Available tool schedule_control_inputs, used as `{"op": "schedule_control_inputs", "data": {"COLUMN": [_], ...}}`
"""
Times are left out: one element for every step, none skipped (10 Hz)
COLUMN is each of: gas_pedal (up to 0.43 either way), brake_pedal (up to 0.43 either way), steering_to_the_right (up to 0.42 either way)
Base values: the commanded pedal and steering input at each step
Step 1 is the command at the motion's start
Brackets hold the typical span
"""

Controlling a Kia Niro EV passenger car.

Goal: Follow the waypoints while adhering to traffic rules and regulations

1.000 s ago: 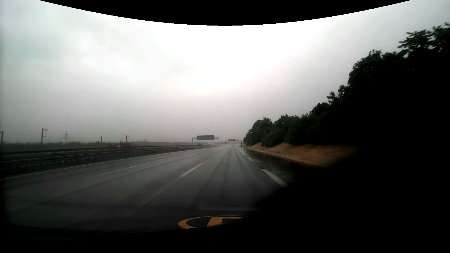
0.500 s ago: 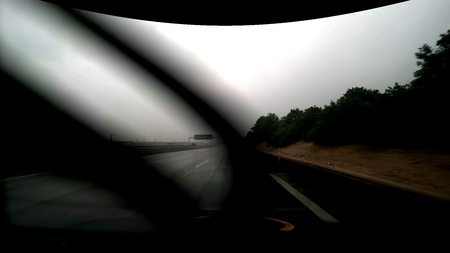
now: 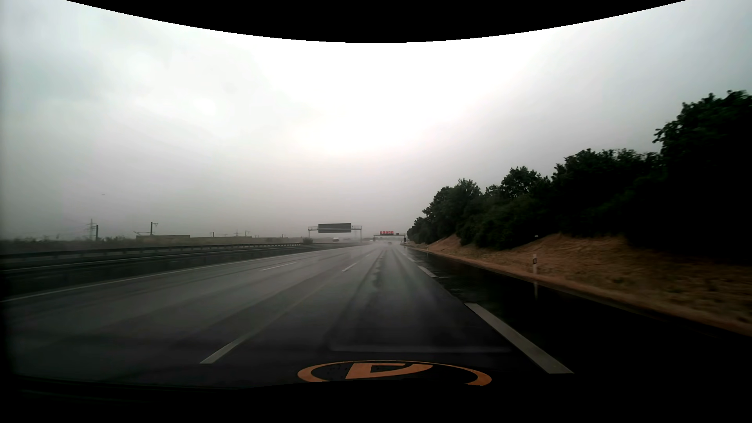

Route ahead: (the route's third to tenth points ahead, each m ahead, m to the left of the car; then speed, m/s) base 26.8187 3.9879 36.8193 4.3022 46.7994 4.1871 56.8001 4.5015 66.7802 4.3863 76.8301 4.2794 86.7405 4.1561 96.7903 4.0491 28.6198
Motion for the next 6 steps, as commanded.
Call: {"op": "schedule_control_inputs", "data": {"gas_pedal": [0.22, 0.22, 0.22, 0.228, 0.228, 0.24], "brake_pedal": [0.0, 0.0, 0.0, 0.0, 0.0, 0.0], "steering_to_the_right": [0.0, 0.0, 0.0, 0.0, 0.001, 0.0]}}
